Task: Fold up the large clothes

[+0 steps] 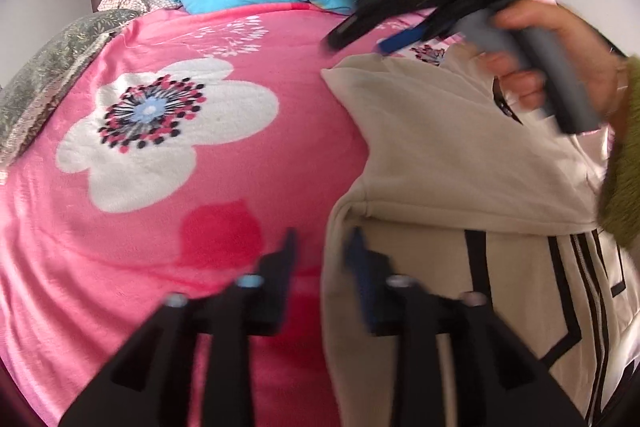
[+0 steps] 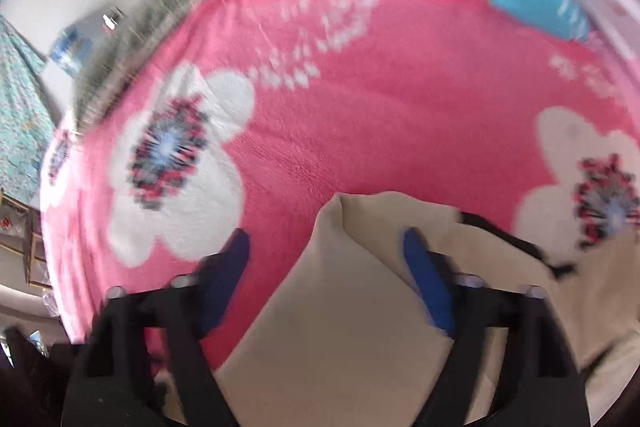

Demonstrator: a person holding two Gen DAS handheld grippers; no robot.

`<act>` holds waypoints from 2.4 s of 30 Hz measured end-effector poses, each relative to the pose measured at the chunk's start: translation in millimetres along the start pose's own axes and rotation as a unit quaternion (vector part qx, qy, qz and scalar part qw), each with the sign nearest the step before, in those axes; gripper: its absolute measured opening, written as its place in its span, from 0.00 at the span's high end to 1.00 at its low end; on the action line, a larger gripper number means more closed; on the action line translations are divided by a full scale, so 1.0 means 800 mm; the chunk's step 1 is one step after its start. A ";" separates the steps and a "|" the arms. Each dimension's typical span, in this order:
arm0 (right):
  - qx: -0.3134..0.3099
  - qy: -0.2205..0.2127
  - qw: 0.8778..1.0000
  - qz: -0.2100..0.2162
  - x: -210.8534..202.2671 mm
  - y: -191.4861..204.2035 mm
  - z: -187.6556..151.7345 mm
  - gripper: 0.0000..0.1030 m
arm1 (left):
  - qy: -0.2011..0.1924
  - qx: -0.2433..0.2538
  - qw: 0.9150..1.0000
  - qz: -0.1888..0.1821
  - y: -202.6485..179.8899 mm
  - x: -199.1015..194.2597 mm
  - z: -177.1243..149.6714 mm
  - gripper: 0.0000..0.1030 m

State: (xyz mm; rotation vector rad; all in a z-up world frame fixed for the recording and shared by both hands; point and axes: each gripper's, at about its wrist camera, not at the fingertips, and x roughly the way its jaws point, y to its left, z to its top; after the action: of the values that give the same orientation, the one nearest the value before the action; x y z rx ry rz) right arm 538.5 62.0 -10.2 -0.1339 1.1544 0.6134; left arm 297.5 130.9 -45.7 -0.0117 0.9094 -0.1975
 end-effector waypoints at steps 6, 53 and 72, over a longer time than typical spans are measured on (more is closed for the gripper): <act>0.048 -0.076 0.996 -0.013 -0.199 -0.066 -0.099 0.19 | -0.034 -0.001 0.999 0.014 0.005 -0.055 -0.006 0.36; 0.283 -0.091 0.954 -0.040 -0.229 -0.288 -0.348 0.93 | -0.012 0.044 0.998 0.050 -0.118 0.062 0.057 0.05; 0.209 -0.127 0.956 -0.165 -0.255 -0.257 -0.357 0.51 | 0.024 -0.020 0.999 0.015 -0.092 0.098 0.067 0.05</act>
State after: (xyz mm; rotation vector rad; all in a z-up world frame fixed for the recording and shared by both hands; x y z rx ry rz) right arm 359.1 -302.4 9.2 0.1121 0.9609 0.0781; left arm 373.9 40.7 -67.3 -0.0303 0.9609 -0.1525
